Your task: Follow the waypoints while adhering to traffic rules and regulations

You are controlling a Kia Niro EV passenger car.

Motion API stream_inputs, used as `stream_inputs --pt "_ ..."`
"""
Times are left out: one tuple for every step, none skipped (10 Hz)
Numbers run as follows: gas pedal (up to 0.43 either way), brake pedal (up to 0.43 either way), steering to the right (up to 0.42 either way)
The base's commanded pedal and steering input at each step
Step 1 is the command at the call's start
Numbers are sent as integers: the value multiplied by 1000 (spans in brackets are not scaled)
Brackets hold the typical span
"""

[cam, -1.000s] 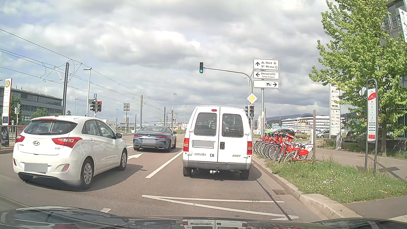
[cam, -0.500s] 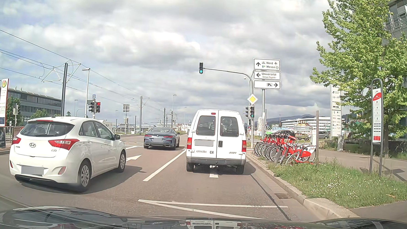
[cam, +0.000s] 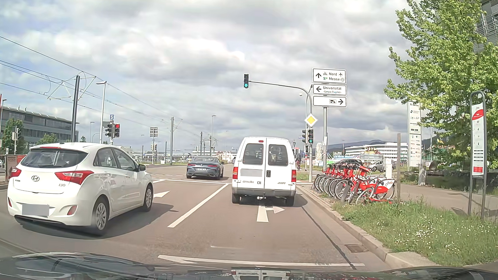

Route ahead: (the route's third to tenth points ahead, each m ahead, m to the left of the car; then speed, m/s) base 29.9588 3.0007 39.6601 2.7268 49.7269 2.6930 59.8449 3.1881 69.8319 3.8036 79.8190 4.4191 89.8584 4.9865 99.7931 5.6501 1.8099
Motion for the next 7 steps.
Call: stream_inputs --pt "228 0 -12" --pt "228 0 -11" --pt "228 0 -10" --pt "228 0 -9" --pt "228 0 -8" --pt "228 0 -7" --pt "228 0 -7"
